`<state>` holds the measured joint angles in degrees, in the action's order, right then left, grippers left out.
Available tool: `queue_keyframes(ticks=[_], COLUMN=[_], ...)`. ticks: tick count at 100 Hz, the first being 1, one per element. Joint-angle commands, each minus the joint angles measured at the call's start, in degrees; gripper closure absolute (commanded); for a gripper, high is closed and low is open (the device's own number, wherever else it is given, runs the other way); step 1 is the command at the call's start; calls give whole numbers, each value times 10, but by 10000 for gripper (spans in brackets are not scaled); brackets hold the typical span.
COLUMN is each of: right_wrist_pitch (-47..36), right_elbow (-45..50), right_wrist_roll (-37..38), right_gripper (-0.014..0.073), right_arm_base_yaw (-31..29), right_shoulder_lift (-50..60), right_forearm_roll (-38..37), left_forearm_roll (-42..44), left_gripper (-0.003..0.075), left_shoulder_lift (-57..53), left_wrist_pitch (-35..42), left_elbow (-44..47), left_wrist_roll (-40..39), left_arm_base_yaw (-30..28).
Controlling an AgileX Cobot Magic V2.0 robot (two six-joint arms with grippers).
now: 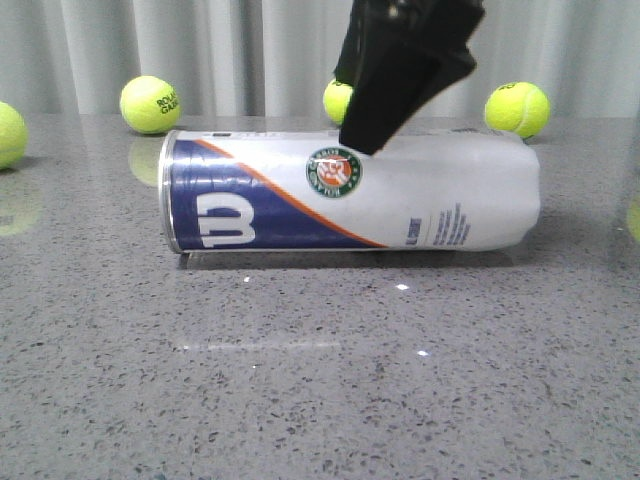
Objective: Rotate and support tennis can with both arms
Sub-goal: 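Lower the can onto the table and roll it with the right gripper, then open the right gripper and withdraw it from the can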
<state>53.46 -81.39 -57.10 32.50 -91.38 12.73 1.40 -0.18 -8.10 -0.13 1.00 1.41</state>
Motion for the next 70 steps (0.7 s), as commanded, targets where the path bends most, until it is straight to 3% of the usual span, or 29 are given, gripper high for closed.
queue_keyframes(ticks=[1,11,28,40,45,70], right_wrist_pitch=[-32,-35,-27,-24,-23,-24], right_elbow=[-15,-15,-15,-15,-15,-2], right_wrist_roll=[92,198,366,462,495,636], right_gripper=[-22,90,445,623,662,658], right_arm_base_yaw=[-1,-1,-1,-1,-1,-23], right_shoulder_lift=[39,50,64,74,78,109], right_forearm_roll=[-20,-54,-94,-115,-127,-145], left_forearm_roll=[-6,-6,-6,-6,-6,-6], left_gripper=[741,741,741,741,741,741], left_shoulder_lift=[-23,-23,-23,-23,-23,-23], left_wrist_pitch=[47,47,47,47,47,47], left_elbow=[26,26,26,26,26,26], left_wrist_roll=[-5,-5,-5,-5,-5,-5], left_arm_base_yaw=[3,3,3,3,3,3])
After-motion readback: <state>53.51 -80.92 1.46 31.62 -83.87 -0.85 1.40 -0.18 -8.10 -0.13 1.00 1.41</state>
